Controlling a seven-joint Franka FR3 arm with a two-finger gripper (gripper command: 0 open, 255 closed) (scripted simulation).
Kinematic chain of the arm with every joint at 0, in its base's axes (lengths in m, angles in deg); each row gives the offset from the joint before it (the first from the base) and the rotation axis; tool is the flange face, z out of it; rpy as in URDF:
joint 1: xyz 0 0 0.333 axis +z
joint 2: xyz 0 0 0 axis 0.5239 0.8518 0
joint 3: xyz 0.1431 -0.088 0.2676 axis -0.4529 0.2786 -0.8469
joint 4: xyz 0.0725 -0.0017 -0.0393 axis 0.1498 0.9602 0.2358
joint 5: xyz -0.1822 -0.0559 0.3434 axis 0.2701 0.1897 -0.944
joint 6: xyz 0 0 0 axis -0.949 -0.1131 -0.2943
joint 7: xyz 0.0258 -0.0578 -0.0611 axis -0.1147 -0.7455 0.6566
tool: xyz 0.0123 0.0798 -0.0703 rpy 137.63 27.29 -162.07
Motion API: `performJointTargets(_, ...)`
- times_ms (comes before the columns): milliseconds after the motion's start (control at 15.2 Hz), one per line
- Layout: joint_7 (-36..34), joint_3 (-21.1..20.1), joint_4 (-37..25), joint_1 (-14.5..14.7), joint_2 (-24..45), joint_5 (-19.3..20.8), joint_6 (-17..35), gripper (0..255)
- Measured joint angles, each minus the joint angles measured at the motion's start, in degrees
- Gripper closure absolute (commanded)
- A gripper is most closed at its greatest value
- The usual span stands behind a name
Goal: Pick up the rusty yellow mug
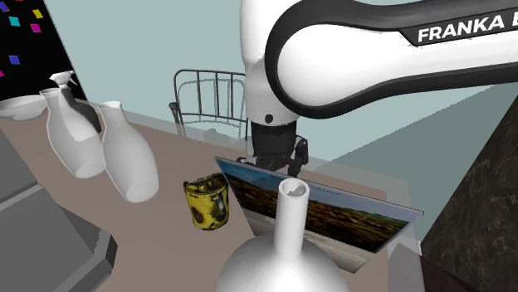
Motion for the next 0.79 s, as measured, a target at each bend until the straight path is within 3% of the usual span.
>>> performJointTargets(528,-8.09,-3.93,-17.03,3.27,15.53,3.17,-1.06,0)
performJointTargets(792,-8.56,-4.03,-16.7,3.53,17.15,3.61,0.88,0)
